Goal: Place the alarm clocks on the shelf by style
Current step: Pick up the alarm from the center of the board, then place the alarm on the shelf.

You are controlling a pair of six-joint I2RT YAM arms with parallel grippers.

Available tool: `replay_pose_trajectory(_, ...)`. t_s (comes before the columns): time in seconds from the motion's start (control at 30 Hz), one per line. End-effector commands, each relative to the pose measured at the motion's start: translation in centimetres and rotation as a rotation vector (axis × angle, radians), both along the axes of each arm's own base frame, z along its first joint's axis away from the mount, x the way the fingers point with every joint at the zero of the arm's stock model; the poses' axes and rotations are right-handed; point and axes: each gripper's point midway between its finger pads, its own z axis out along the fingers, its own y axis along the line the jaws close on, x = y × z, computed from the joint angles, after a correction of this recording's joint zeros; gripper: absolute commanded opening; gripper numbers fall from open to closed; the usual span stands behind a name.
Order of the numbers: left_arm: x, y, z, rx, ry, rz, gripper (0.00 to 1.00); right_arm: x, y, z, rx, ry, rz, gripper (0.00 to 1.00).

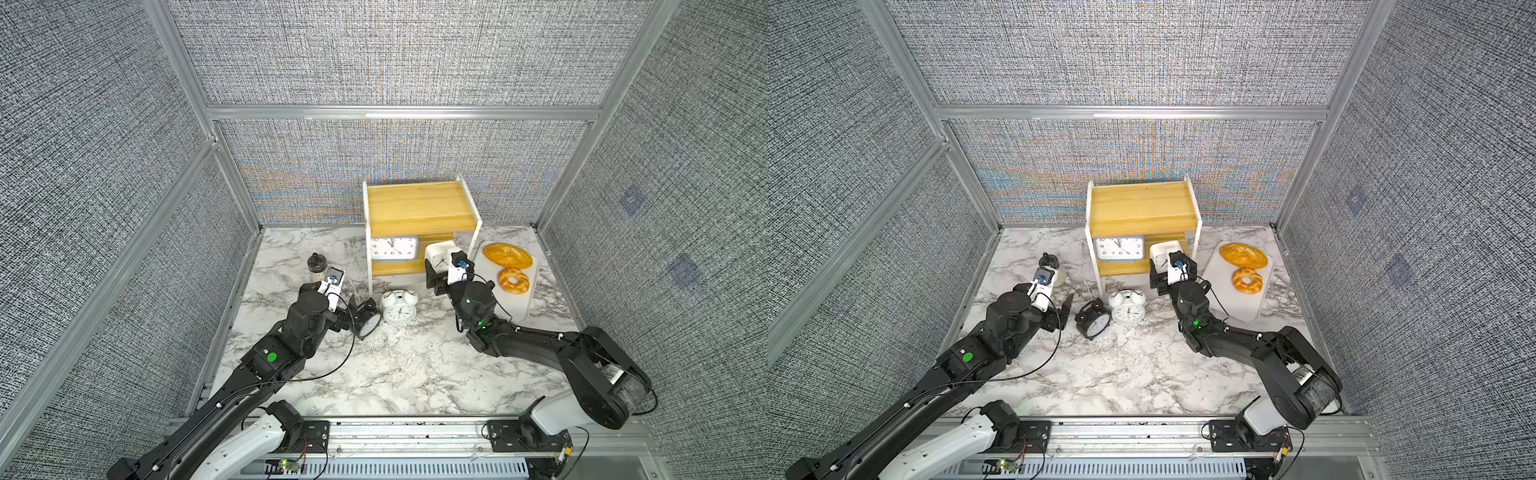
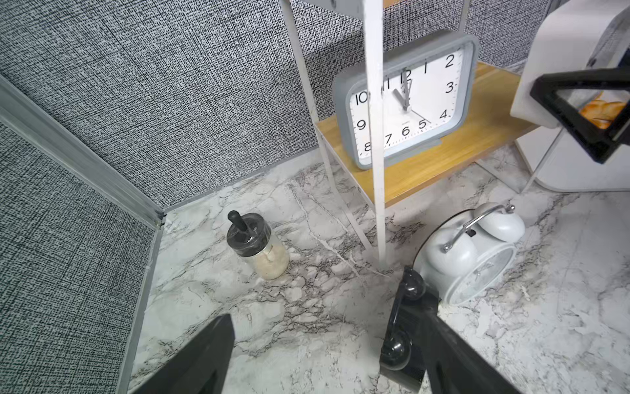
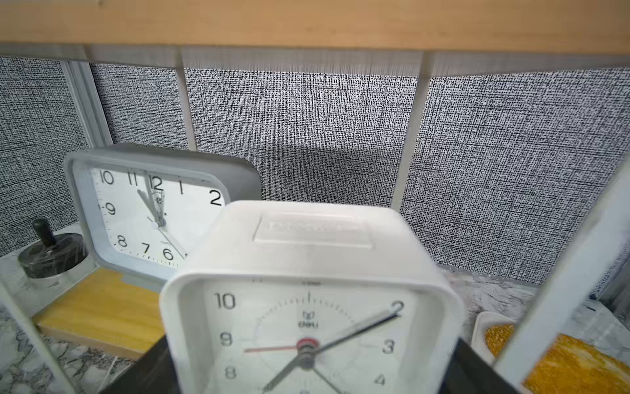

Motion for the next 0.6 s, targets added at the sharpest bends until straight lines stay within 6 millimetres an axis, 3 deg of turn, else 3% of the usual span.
replay_pose_trajectory(0.0, 0.1, 0.3, -0.2, 0.023, -0.002, 0.009, 0.91, 0.3, -0.2, 1.6, 0.058, -0.056, -0.008, 0.63)
replay_pose_trajectory(0.57, -0.1, 0.3, -0.7, 0.043, 0.000, -0.012, 0.91, 3.6, -0.9, -0.2, 0.058, -0.029, -0.117, 0.62)
